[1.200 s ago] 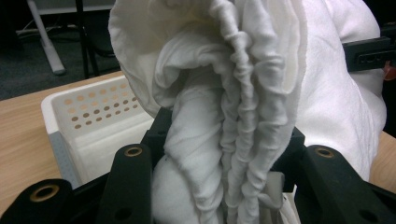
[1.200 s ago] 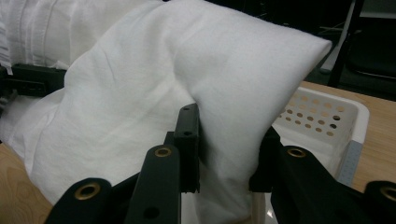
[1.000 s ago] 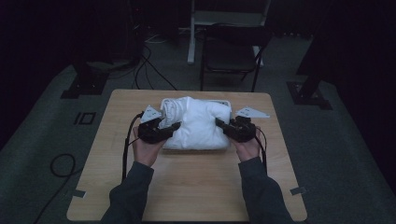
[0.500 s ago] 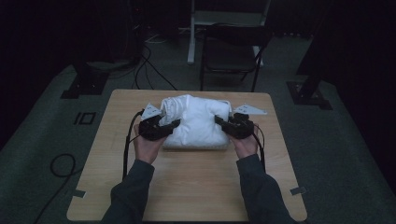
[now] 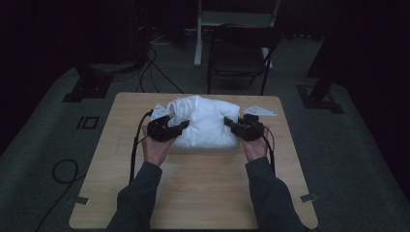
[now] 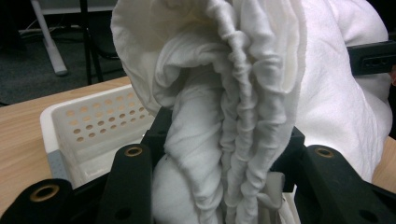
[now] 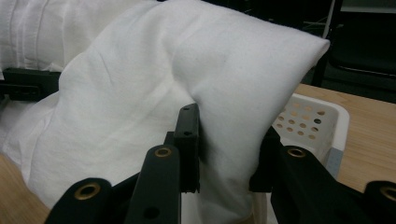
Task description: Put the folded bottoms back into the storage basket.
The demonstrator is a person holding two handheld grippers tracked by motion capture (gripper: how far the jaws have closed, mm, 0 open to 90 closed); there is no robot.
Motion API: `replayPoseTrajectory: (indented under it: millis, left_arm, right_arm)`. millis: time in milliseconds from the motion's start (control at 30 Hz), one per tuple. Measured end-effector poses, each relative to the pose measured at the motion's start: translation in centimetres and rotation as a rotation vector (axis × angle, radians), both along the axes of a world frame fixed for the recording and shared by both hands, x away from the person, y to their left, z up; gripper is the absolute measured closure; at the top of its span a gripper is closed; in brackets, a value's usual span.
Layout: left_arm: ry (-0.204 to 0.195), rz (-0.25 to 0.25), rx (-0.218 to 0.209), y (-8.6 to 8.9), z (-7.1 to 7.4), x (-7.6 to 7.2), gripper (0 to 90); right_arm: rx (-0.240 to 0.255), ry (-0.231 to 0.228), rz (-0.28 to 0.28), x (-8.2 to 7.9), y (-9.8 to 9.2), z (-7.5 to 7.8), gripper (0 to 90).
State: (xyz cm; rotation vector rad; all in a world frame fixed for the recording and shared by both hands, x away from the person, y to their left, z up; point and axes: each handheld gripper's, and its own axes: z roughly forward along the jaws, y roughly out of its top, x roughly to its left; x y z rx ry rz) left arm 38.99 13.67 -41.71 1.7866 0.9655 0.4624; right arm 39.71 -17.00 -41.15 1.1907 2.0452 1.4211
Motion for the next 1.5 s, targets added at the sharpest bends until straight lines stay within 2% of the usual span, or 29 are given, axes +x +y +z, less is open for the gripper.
replayPoseTrajectory:
  millis: [500,1033,1500]
  left_arm:
    - [0.013,0.007,-0.003,0.3,-0.6,1.1,54.8]
    - [0.037,0.022,0.023,0.0,-1.0,3.0,54.9]
    - [0.067,0.038,-0.007,0.2,-2.1,4.4,54.9]
  right_arm:
    - [-0.005,0.008,-0.015,1.1,0.4,-0.6,71.4]
    - [-0.004,0.033,-0.034,2.6,0.7,-1.1,71.5]
    - [-0.011,0.053,-0.049,3.9,0.9,-1.5,71.6]
